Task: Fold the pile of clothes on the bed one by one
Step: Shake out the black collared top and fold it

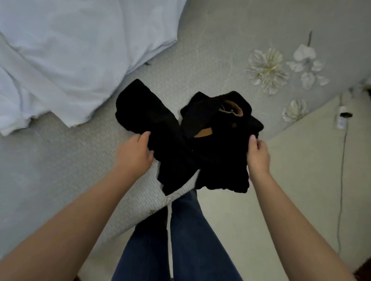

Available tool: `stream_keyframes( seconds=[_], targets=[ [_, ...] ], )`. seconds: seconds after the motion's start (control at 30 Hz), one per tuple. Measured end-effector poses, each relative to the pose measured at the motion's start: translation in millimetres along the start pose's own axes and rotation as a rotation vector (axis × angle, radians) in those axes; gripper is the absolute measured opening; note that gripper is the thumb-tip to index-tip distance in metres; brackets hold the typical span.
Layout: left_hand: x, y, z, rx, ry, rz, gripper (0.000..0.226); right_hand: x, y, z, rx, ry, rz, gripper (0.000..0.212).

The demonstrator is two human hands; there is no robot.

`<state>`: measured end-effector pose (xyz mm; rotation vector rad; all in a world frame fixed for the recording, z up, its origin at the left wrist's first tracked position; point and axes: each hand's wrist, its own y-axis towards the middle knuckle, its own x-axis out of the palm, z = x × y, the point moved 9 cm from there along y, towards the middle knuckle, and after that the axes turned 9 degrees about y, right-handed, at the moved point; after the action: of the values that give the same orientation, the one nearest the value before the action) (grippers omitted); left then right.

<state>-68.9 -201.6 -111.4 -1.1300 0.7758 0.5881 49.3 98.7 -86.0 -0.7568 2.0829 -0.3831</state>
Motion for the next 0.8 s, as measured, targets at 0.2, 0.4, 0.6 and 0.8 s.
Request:
stream_keyframes(
  seconds=[0.2, 0.4, 0.6, 0.8],
  targets=[
    [-52.0, 8.3, 35.2, 0.148, -0.026, 0.302, 0.030, 24.2, -18.2, -11.5, -0.206, -0.404, -0.209, 0.071],
    [-51.0, 71.3, 99.2, 0.311, 0.097, 0.064, 0.047, 15.1, -28.0, -18.6, -0.390, -0.499, -0.008, 0.065],
    [-17.6, 107.0, 132.7, 0.418, 0.231, -0.251, 0.068, -5.5, 9.3, -28.9, -0.338, -0.412, 0.083, 0.022],
    [-8.1, 104.0, 157.1, 0.398, 0.180, -0.214, 0.054, -58.6, 43.2, -6.0, -0.150, -0.186, 0.161, 0.022]
  ],
)
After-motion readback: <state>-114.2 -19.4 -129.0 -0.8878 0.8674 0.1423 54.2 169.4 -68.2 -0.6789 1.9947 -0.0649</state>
